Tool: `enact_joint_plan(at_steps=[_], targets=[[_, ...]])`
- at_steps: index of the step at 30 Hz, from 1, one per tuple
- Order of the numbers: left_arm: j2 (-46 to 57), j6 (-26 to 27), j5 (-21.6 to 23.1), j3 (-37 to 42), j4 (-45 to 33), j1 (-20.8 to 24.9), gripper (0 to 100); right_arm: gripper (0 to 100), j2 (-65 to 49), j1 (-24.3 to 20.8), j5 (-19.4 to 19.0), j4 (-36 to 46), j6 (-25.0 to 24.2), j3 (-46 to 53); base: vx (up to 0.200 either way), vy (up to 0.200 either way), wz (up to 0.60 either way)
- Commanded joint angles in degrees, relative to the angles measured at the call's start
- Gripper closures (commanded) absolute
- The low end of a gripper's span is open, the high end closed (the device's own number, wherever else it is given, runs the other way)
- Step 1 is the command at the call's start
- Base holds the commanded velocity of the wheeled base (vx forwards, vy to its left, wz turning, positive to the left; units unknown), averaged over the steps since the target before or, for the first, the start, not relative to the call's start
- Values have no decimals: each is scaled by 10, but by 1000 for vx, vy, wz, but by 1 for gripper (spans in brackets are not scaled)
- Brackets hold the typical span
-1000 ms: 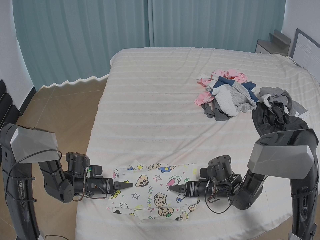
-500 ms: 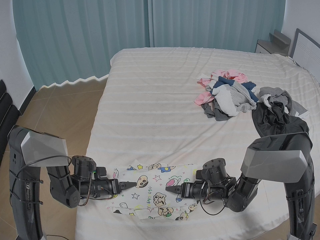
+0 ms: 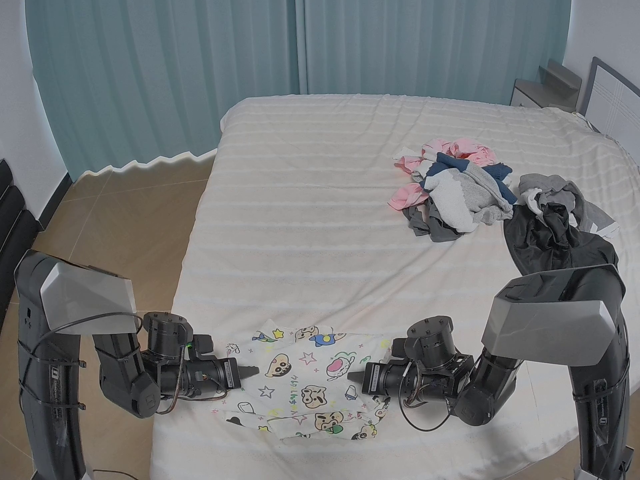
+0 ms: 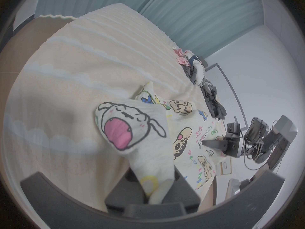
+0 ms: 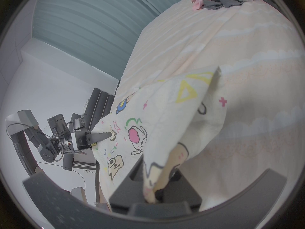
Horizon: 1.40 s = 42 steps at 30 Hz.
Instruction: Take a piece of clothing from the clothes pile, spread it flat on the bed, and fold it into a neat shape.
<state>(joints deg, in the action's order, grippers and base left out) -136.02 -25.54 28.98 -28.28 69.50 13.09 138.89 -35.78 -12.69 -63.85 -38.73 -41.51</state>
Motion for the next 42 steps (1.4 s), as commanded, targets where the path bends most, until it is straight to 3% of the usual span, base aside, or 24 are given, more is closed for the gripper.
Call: enact_joint_plan(at_steps=[1,7,16,30,42], targets=[[43,-41,-2,-4,-1,0,100,100,-32,1,0,1,0,13,0,0,0],[122,-94,-3,8,-9,5,100,100,-95,2,0,5,0,35,0,0,0],[211,-95,-60,17,-89,40,100,100,-168,2,-1,6,-1,71,0,0,0],[258,-108,-115,14,-165,111,100,100,-252,4,-1,29,-1,117,0,0,0],[286,-108,-118,9,-200,119,100,100,-266,4,-1,29,-9,128,0,-200,0]])
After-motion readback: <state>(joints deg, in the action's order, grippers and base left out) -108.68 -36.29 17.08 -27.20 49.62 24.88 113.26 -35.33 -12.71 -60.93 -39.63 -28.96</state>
